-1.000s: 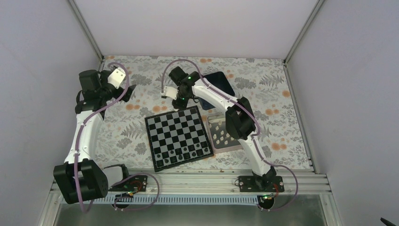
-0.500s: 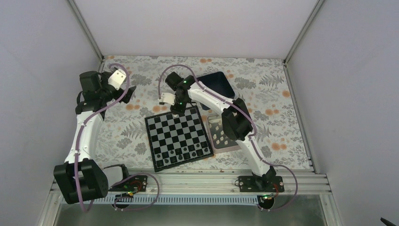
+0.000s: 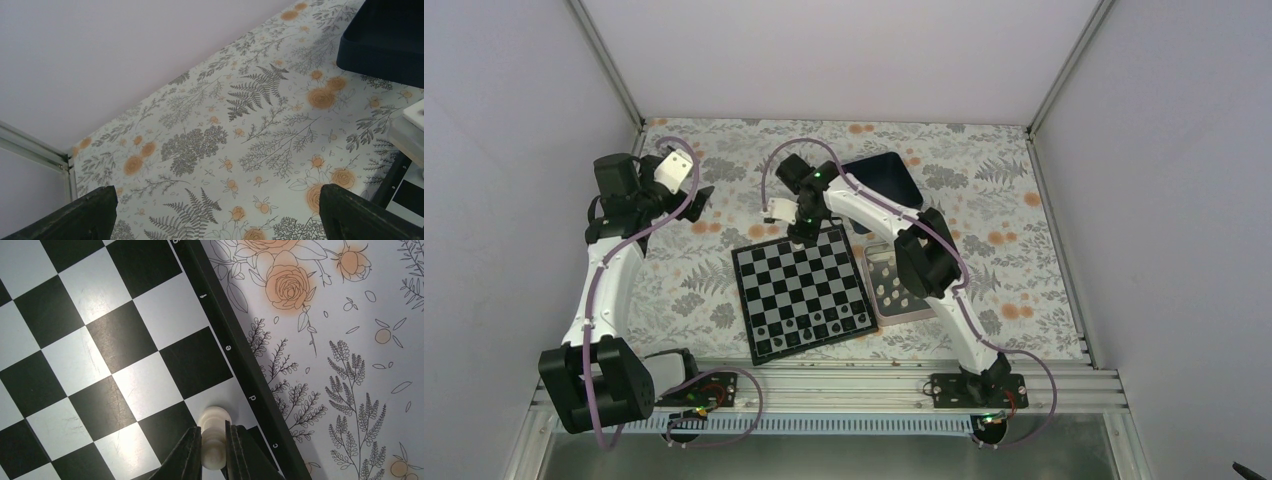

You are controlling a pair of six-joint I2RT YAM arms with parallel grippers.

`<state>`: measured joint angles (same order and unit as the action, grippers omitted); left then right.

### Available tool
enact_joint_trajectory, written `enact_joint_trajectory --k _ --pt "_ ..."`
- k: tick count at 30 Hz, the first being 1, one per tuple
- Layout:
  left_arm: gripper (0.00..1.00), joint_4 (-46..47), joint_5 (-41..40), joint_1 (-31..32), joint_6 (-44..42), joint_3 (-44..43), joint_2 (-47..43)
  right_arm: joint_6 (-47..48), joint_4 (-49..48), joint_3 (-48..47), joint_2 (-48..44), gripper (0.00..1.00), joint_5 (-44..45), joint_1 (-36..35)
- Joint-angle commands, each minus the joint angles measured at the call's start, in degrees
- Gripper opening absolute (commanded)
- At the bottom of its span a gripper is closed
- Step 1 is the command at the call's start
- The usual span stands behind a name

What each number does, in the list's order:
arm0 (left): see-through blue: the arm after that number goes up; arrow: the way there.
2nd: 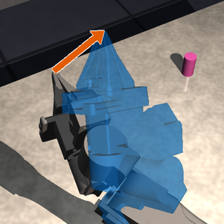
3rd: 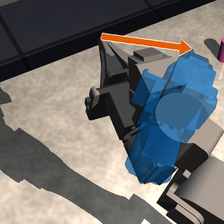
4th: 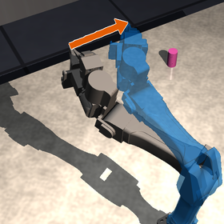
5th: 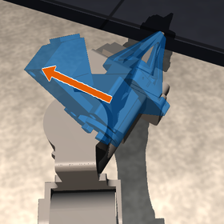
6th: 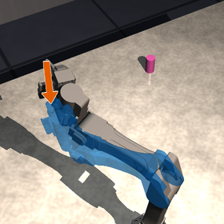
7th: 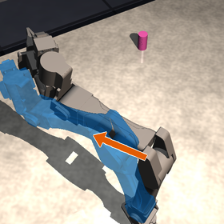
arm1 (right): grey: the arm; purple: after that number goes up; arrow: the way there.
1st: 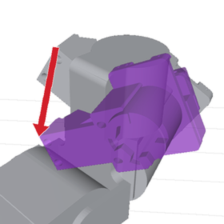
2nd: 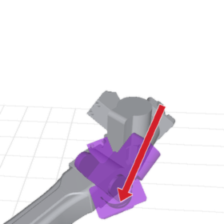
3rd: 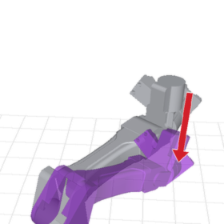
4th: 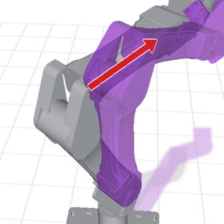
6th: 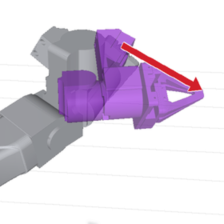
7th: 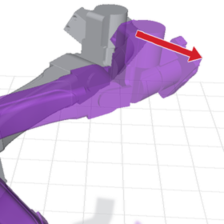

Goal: Set up the chess pieces on the board
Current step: Place the chess piece on the chessboard.

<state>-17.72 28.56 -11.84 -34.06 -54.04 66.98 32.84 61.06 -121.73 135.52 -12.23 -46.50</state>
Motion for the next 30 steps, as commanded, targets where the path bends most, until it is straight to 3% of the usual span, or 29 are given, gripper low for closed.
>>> enact_joint_trajectory --k 1,5,7,13,20,30 --pt "1.0 0.63 1.6 -0.37 -0.7 0.59 -0.45 0.31 -1.34 0.98 1.06 0.12 0.75 -0.61" --pt "1.0 0.67 1.59 -0.38 -0.82 0.76 -0.58 0.12 -3.6 2.58 -0.01 0.18 1.25 -0.53" --pt "1.0 0.54 1.67 -0.4 -0.8 0.69 -0.62 -0.18 -4.05 2.83 -0.39 0.31 1.41 -0.58" --pt "1.0 0.11 1.98 -0.47 -0.85 0.36 -0.8 -0.95 -4.34 3.79 -4.05 0.47 1.26 -0.6" --pt "1.0 -1.22 2.7 -0.47 -1.11 -0.75 -1.88 -2.28 -2.46 10.54 -15.73 0.53 2.13 0.22" --pt "1.0 -1.74 4.95 -0.47 -0.74 -1.52 -1.46 -1.68 -3.63 39.42 -39.3 0.52 3.91 11.13"
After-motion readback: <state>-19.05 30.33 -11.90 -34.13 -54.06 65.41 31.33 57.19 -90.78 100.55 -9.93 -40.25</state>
